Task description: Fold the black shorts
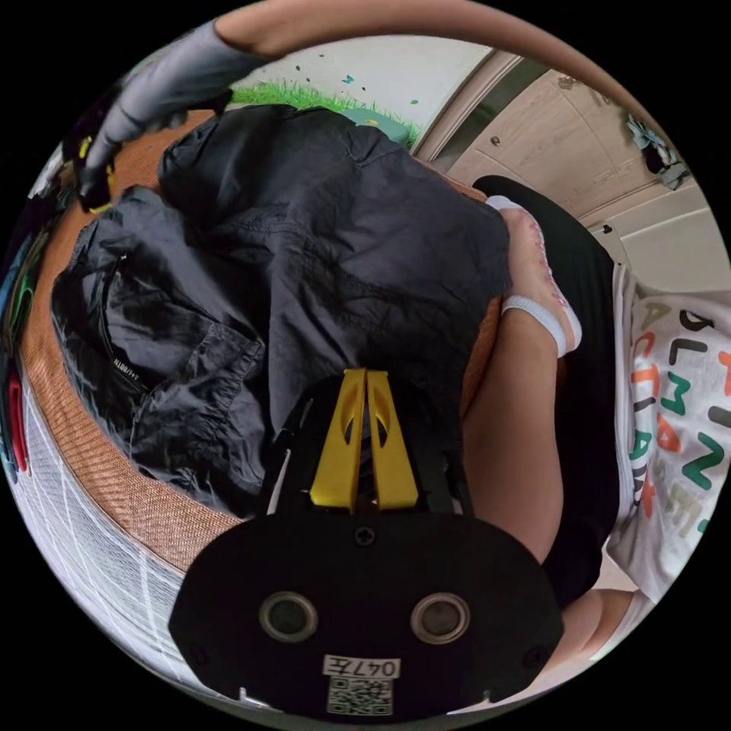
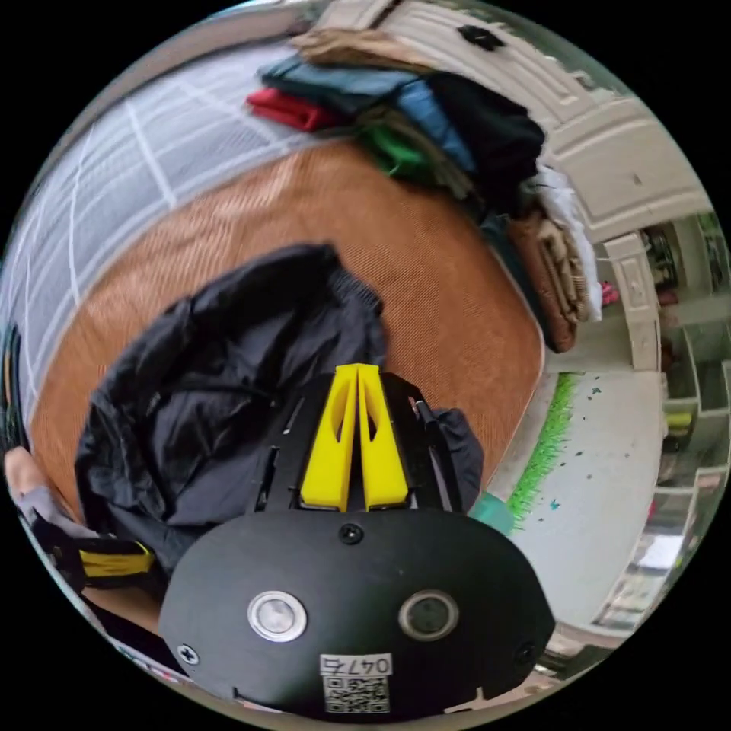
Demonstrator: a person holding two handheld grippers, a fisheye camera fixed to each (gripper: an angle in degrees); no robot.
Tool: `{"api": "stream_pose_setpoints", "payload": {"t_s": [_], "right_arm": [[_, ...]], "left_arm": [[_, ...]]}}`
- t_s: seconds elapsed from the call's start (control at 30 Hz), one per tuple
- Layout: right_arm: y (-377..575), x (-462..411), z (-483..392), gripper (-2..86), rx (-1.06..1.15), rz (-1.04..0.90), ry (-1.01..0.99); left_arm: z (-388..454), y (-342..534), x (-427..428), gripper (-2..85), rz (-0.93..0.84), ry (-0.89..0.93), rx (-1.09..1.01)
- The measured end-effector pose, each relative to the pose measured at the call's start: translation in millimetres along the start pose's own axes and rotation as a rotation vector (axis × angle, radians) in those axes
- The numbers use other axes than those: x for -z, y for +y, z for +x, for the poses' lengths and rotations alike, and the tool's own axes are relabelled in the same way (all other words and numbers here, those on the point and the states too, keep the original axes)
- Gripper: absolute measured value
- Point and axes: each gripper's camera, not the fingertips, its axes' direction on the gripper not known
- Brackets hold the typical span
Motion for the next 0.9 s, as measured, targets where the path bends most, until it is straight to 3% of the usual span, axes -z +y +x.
{"api": "stream_pose_setpoints", "payload": {"t_s": [0.1,0.17,0.2,0.3,0.37,0.43,0.53,0.63,0.7,0.77,0.83,0.9], "right_arm": [[-11,31,51,0.7,-0.133,0.177,-0.178],[-29,26,63,4.4,-0.053,0.160,-0.369],[-33,22,61,5.9,-0.034,0.135,-0.371],[-47,-16,43,9.9,0.041,-0.003,-0.273],[-53,-54,35,7.9,0.038,-0.112,-0.263],[-53,-61,29,1.9,0.056,-0.085,-0.220],[-61,-46,30,0.2,0.077,0.028,-0.120],[-66,-25,72,0.0,-0.138,0.174,-0.109],[-73,-45,85,0.7,-0.166,0.097,-0.142],[-81,-76,83,3.5,-0.077,-0.121,-0.050],[-67,-64,89,5.4,-0.104,-0.032,0.014],[-42,-45,104,6.1,-0.175,0.086,-0.052]], "left_arm": [[-3,-2,-6,-1.0,-0.025,-0.006,-0.025],[-8,-2,-11,-1.0,-0.038,-0.002,-0.036],[-9,-2,-12,-1.0,-0.038,-0.001,-0.037],[-14,6,-16,-1.0,-0.026,0.004,-0.031],[-18,13,-19,-1.0,-0.015,0.004,-0.033],[-22,18,-21,-1.0,-0.008,0.017,-0.028],[-28,26,-25,-1.0,-0.008,0.029,-0.032],[-32,34,-23,-1.0,0.015,-0.034,-0.017],[-40,39,-23,-1.0,0.013,-0.021,-0.003],[-49,51,-23,-1.0,0.016,0.018,0.008],[-57,66,-14,-1.0,0.049,0.006,0.046],[-72,87,-1,-1.0,0.121,0.024,0.117]]}}
